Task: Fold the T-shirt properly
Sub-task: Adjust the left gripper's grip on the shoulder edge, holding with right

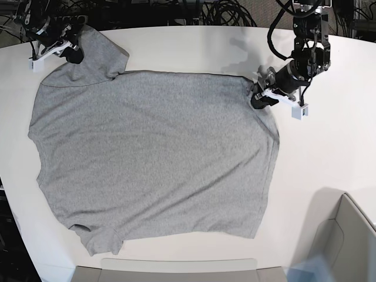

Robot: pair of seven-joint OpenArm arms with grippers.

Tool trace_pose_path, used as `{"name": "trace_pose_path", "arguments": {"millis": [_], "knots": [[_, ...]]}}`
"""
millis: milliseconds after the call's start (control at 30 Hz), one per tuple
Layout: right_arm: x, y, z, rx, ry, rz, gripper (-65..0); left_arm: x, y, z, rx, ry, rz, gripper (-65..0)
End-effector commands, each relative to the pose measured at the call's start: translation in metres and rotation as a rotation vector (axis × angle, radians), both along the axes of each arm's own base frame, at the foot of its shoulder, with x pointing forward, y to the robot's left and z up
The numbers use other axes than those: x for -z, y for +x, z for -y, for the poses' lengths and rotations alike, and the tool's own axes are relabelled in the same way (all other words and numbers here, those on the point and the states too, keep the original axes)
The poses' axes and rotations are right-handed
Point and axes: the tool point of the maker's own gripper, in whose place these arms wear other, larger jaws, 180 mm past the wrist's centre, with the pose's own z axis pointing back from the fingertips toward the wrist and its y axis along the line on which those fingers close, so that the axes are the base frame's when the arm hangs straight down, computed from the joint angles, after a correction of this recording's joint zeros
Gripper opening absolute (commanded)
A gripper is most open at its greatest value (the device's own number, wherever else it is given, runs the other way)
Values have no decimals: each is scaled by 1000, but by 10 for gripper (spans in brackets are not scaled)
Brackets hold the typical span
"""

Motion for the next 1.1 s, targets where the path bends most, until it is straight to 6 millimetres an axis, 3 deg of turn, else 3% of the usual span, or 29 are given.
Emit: {"name": "trace_pose_path", "arguments": {"millis": [0,267,467,600,1067], "knots": [[-3,0,4,-6,-15,-2,-650,9,-16,0,22,21,-75,-413],[-4,0,8,-12,-26,-4,-650,7,-3,10,16,-3,-51,-430],[-4,0,8,-12,-26,-4,-650,27,-17,1,-18,-3,-124,-650],[-4,0,8,-12,-26,-4,-650,38,-26,1,-20,-6,-162,-650],[-4,-1,8,-12,-26,-5,-650,38,-26,1,-20,-6,-161,-650]]}}
